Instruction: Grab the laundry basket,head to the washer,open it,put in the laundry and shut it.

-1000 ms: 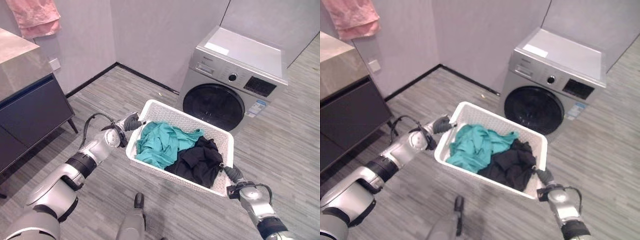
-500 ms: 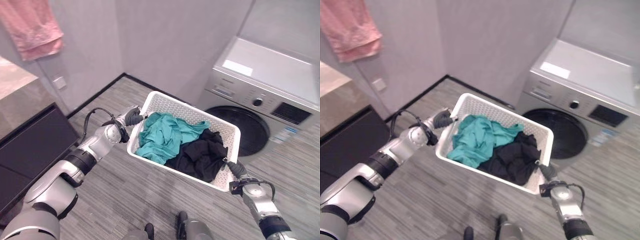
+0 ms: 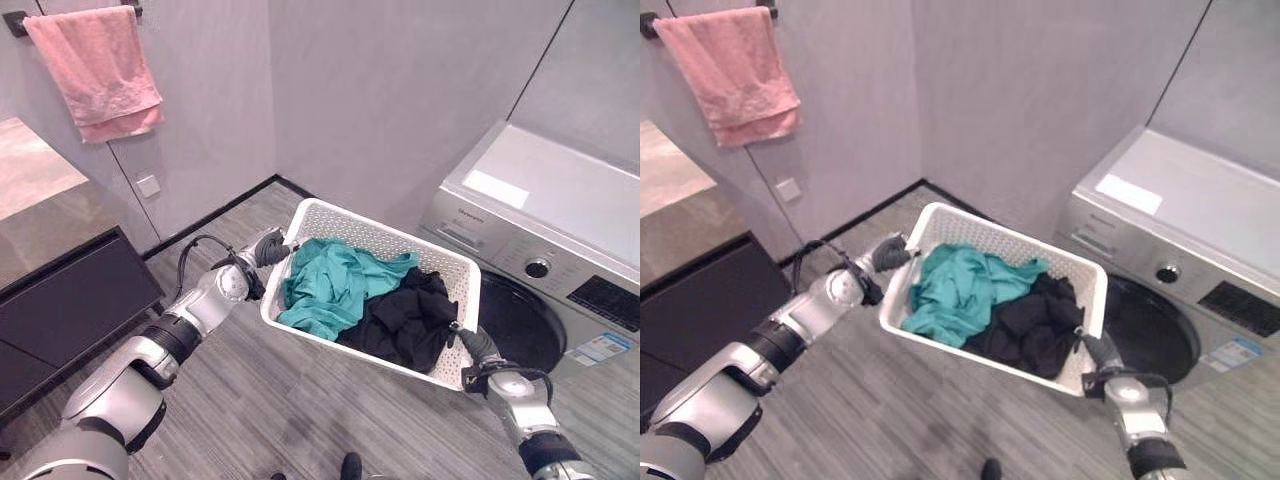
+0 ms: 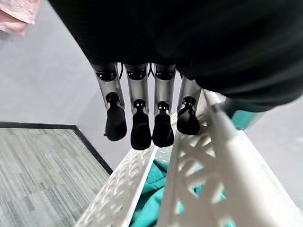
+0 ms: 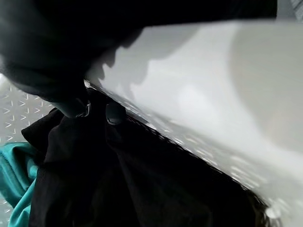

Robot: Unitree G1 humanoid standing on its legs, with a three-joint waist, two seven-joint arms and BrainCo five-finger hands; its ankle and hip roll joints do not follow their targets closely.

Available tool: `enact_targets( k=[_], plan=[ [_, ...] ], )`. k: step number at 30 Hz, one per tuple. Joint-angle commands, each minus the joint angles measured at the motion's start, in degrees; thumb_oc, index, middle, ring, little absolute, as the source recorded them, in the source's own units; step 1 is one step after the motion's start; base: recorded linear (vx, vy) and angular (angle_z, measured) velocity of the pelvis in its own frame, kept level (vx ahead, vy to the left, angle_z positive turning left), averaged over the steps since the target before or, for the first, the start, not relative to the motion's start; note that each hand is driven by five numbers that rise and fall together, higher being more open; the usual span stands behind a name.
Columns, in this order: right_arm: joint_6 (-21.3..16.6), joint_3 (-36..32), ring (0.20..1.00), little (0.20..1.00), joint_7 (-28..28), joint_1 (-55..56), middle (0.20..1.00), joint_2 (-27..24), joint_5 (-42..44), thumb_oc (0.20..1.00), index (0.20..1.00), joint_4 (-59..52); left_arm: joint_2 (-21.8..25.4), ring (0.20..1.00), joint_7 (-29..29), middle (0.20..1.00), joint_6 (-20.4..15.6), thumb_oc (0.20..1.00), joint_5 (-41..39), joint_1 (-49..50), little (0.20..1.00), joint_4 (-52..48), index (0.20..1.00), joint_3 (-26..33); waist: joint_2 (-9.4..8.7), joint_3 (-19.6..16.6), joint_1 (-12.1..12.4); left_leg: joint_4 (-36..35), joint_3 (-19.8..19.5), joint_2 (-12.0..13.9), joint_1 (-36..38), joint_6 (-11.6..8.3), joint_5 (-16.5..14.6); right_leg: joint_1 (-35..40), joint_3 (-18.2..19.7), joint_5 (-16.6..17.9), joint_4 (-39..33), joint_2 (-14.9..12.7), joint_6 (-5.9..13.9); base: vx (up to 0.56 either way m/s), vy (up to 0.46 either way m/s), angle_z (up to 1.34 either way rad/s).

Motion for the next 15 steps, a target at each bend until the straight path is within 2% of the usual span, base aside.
enact_targets(
  k=[1, 7, 15],
  plan=[
    [-2.65, -5.45, 0.2, 0.2, -1.74, 2.39, 0.2, -5.99, 2.53, 0.2, 0.2, 0.92, 0.43, 0.2, 3.81, 0.2, -2.2, 0.2, -0.95, -7.12, 0.2, 5.4, 0.2, 4.46, 3.73, -5.24, 1.07, 0.76, -0.95, 1.98, -3.13, -0.88, 0.37, 5.63, -3.48, -8.29, 1.12, -2.57, 7.28, 0.01, -0.007, 0.06],
    [-2.04, -5.06, 0.2, 0.2, -1.74, 2.0, 0.2, -6.72, 1.77, 0.2, 0.2, 3.1, 0.24, 0.2, 3.56, 0.2, -2.07, 0.2, -1.17, -6.58, 0.2, 5.96, 0.2, 4.63, 3.87, -5.34, 0.87, -0.61, -0.19, 2.41, -2.34, -0.92, 0.79, 5.63, -2.99, -8.3, 0.87, -2.43, 7.25, 0.0, 0.0, 0.03],
    [-2.51, -4.24, 0.2, 0.2, -1.81, 0.74, 0.2, -5.53, 2.29, 0.2, 0.2, 0.91, -1.17, 0.2, 3.1, 0.2, -1.7, 0.2, -1.27, -4.73, 0.2, 6.5, 0.2, 5.48, 4.45, -5.34, -0.35, -1.65, 1.89, 2.75, -0.89, -0.63, 0.42, 5.11, -0.55, -7.98, 0.68, -2.24, 7.19, 0.01, 0.015, -0.17]
  ],
)
